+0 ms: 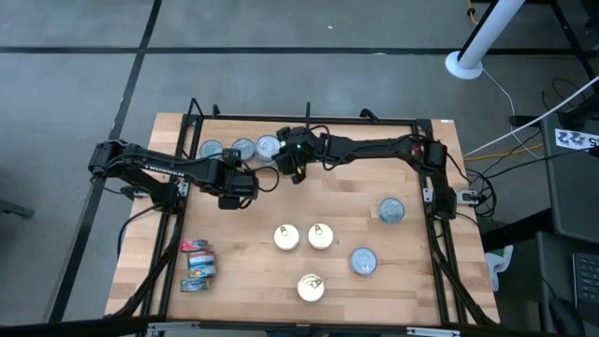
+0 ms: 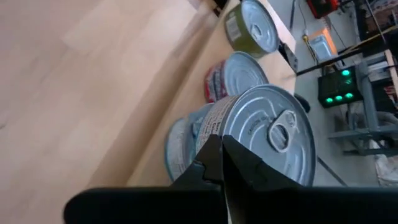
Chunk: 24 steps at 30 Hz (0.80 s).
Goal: Stack canned seafood by type on shelf
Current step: Stack the yellow blue tuna can on top of the yellow blue tuna can on the shelf
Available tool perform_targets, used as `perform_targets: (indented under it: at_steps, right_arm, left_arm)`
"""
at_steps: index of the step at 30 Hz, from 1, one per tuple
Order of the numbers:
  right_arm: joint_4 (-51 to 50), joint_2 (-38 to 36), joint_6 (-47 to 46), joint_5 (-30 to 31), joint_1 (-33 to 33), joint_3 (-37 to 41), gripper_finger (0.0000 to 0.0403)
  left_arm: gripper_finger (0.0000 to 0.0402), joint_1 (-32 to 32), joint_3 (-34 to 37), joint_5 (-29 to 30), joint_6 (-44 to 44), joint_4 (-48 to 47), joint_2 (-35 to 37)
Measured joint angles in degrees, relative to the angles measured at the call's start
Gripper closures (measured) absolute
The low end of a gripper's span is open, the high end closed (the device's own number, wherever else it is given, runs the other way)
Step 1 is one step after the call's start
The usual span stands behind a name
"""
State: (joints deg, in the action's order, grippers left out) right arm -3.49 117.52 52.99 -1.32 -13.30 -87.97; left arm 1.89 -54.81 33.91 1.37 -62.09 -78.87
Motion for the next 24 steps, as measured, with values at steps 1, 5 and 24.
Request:
perform_targets:
  at_steps: [1, 5, 24]
  right_arm:
    - [0.49, 0.35, 0.0, -0.48, 0.0, -0.02, 0.0402]
    - [0.47, 0.89, 0.0, -1.25, 0.0, 0.0, 0.0403]
    - [2.81, 2.77, 0.04, -0.66, -1.03, -0.04, 0.0403]
  left_arm:
    - [0.0133, 0.0, 0.0, 0.0, 0.0, 0.01, 0.0]
    - [0.0133, 0.0, 0.0, 0.0, 0.02, 0.37, 0.0]
    - [0.0133, 0.0, 0.0, 0.0, 0.04, 1.56, 0.0]
